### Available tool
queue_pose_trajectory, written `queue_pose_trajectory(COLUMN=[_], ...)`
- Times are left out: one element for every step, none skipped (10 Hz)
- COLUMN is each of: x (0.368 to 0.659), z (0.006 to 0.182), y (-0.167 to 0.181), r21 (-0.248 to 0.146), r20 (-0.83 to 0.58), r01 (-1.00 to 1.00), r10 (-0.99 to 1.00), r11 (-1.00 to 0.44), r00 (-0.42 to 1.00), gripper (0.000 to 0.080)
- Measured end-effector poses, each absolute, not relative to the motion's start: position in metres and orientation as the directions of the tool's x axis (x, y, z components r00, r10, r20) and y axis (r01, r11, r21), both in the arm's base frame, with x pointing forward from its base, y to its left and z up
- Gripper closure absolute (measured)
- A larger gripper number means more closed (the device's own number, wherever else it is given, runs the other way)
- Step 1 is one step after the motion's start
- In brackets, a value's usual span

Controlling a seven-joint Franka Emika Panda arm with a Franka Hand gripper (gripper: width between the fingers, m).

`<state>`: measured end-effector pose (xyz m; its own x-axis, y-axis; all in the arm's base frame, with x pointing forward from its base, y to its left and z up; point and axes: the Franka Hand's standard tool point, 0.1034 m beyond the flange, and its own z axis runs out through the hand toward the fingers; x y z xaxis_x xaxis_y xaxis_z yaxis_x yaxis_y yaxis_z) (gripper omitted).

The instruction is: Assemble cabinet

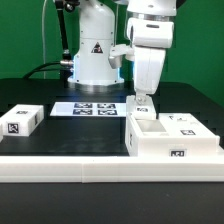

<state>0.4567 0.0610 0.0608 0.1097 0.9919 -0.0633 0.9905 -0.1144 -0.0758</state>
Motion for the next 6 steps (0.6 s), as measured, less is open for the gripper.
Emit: queue_pose_trajectory(x=[0.457,0.457,0.460,0.462,0.465,0.468], z=[0.060,0.059,0.060,0.060,0.060,0.060], y=[0.062,0.064,0.066,0.067,0.068,0.068], r21=[-0.075,-0.068,-0.059,-0.058,-0.055,-0.053], r20=[-0.062,-0.058,-0.055,-0.054,-0.053,-0.052], r01=[0.990,0.991,0.991,0.991,0.991,0.991], r10=[0.992,0.992,0.992,0.992,0.991,0.991], r11=[-0.116,-0.118,-0.121,-0.121,-0.122,-0.126], r00=[0.111,0.114,0.118,0.118,0.119,0.123], gripper=[0.0729,0.0729,0.0729,0.0729,0.0729,0.0729])
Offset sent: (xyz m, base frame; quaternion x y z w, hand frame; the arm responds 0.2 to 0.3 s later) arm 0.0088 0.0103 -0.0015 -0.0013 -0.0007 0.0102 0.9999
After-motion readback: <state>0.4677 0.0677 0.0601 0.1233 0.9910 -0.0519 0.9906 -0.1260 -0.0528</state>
